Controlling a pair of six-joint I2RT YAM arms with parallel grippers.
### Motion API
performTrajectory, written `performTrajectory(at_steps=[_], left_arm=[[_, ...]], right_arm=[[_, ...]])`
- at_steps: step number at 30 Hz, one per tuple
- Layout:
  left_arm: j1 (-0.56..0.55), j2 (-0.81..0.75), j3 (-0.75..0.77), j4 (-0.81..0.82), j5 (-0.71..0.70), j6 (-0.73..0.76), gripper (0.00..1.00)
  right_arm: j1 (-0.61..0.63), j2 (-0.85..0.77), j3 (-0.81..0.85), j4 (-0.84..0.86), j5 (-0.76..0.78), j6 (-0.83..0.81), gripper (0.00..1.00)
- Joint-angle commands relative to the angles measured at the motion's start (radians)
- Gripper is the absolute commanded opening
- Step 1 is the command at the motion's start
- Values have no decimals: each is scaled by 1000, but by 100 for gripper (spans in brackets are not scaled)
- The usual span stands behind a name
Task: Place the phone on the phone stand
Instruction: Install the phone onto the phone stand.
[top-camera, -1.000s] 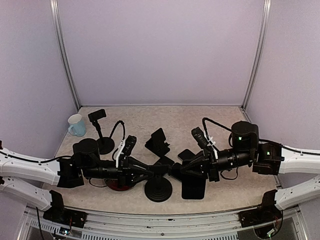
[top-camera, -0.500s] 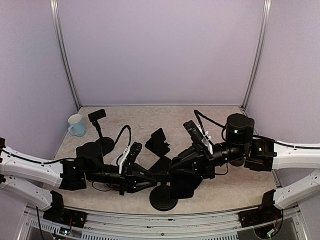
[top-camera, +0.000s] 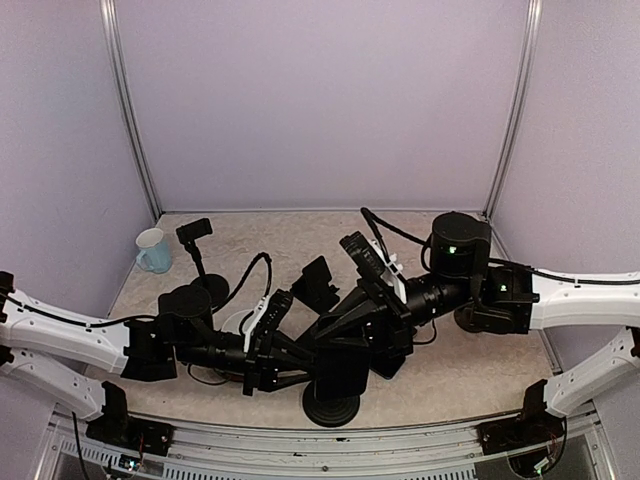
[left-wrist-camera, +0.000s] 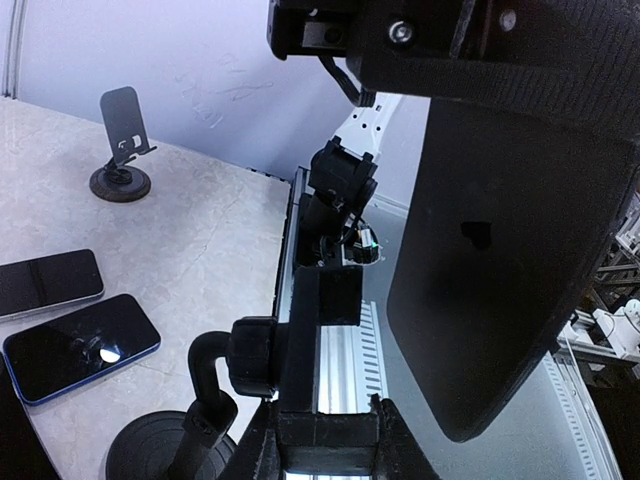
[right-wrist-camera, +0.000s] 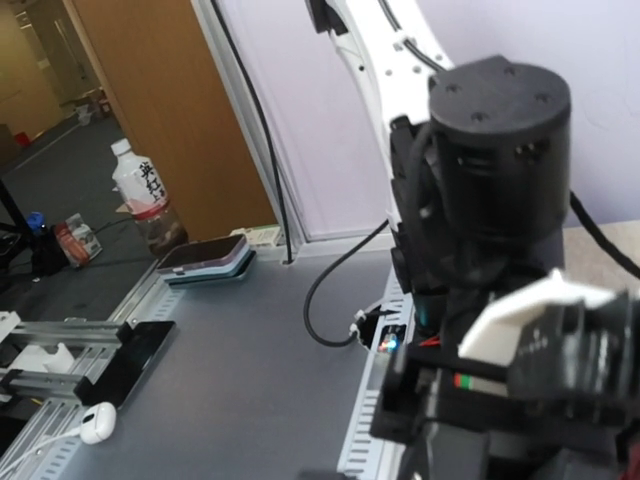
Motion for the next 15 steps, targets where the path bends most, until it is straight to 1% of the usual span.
performTrajectory(at_steps=[1, 9, 15], left_arm=[[-7, 4, 54, 64, 17, 35, 0], [-3, 18, 89, 56, 40, 64, 0], [-2, 31, 112, 55, 70, 86, 0]], right_arm=[[12, -1, 55, 47, -36, -19, 0], [18, 32, 85, 73, -99, -21, 0], [47, 75, 107, 77, -124, -40, 0]])
